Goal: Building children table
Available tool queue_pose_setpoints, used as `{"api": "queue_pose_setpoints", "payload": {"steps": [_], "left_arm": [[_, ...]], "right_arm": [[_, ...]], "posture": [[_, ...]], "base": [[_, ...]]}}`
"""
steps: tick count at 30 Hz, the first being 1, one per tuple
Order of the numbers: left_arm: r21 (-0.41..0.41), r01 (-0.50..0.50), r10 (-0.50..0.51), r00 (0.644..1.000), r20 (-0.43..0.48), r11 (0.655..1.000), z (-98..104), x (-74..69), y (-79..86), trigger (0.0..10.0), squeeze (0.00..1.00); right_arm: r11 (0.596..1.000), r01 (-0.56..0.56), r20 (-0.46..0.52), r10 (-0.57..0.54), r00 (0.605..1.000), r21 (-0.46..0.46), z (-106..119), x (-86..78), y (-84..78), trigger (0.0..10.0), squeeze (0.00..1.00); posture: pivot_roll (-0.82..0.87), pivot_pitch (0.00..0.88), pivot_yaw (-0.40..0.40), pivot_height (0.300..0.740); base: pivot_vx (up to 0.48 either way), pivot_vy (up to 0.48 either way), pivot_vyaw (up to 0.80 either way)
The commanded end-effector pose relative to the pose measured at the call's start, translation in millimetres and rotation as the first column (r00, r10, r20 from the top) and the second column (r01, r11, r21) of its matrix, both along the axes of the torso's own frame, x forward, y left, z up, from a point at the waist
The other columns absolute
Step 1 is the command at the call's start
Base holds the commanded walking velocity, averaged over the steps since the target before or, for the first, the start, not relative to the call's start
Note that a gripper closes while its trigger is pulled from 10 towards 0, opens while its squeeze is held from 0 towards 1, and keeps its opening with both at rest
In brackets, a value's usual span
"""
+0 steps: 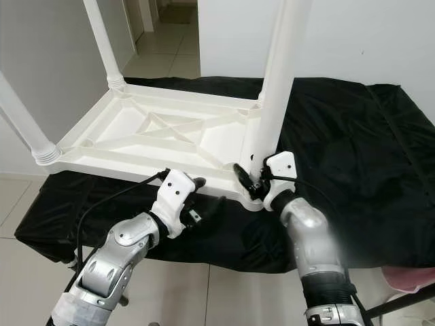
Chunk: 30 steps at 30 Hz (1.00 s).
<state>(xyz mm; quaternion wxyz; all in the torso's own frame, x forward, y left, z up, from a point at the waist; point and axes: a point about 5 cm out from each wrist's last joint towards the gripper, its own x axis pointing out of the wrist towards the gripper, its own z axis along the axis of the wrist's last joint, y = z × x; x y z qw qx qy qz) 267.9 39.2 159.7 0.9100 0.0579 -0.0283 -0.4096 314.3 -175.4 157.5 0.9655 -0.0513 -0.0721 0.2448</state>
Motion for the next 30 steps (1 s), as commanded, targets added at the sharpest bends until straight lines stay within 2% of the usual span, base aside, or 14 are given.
{"api": "queue_pose_setpoints", "payload": {"steps": [1,7,8,10,12,15,19,22,25,30], "left_arm": [[0.006,-0.038,0.038,0.999,0.003,0.999,-2,2.0,2.8,10.0,0.00],[0.010,-0.040,0.040,0.999,0.003,0.999,-3,1.1,4.1,10.0,0.00],[0.011,-0.040,0.040,0.999,0.002,0.999,-3,0.7,4.4,10.0,0.00],[0.011,-0.041,0.041,0.999,0.001,0.999,-3,0.3,4.5,10.0,0.00],[0.011,-0.044,0.044,0.999,-0.001,0.999,-4,-0.6,4.8,10.0,0.00],[0.010,-0.045,0.046,0.999,-0.003,0.999,-4,-1.1,4.8,10.0,0.00],[0.009,-0.048,0.048,0.999,-0.004,0.999,-4,-1.1,4.6,10.0,0.00],[0.007,-0.053,0.053,0.999,-0.004,0.999,-5,-1.3,4.6,10.0,0.00],[0.006,-0.054,0.054,0.999,-0.004,0.999,-5,-1.3,4.6,10.0,0.00],[0.002,-0.062,0.062,0.998,-0.004,0.998,-5,-1.9,4.7,10.0,0.00]], "right_arm": [[1.000,-0.016,-0.017,0.016,1.000,-0.001,-4,0.3,0.0,0.0,0.00],[1.000,0.003,-0.036,-0.002,0.999,0.008,-7,0.7,-1.8,0.0,0.00],[1.000,0.009,-0.044,-0.009,0.999,0.010,-8,1.0,-1.9,10.0,0.00],[1.000,0.020,-0.049,-0.020,0.999,0.015,-8,0.8,-1.9,10.0,0.00],[0.995,0.061,-0.059,-0.056,0.997,0.076,-6,0.3,-1.3,10.0,0.00],[0.990,0.092,-0.058,-0.086,0.995,0.110,-3,-1.0,2.9,10.0,0.00],[0.984,0.140,-0.062,-0.133,0.989,0.114,-1,-1.0,6.9,10.0,0.00],[0.961,0.253,-0.080,-0.245,0.966,0.112,-1,0.5,10.5,10.0,0.00],[0.950,0.286,-0.090,-0.276,0.957,0.122,-1,0.5,11.8,10.0,0.00],[0.915,0.375,-0.095,-0.364,0.927,0.148,-2,-7.3,26.8,10.0,0.00]], "posture": [[-0.03,0.047,0.053,0.740],[-0.03,0.046,0.053,0.740],[-0.03,0.046,0.050,0.740],[-0.03,0.046,0.049,0.740],[-0.03,0.047,0.045,0.740],[-0.03,0.048,0.042,0.740],[-0.02,0.046,0.036,0.740],[-0.02,0.043,0.031,0.740],[-0.02,0.043,0.031,0.740],[-0.02,0.040,0.016,0.740]], "base": [[0.000,0.000,0.00],[0.000,0.000,0.00],[0.000,0.000,0.00],[0.000,0.000,0.00],[0.000,0.000,0.00],[0.000,0.000,0.00],[0.000,0.000,0.00],[0.000,0.000,0.00],[0.000,0.000,0.00],[0.000,0.000,0.00]]}}
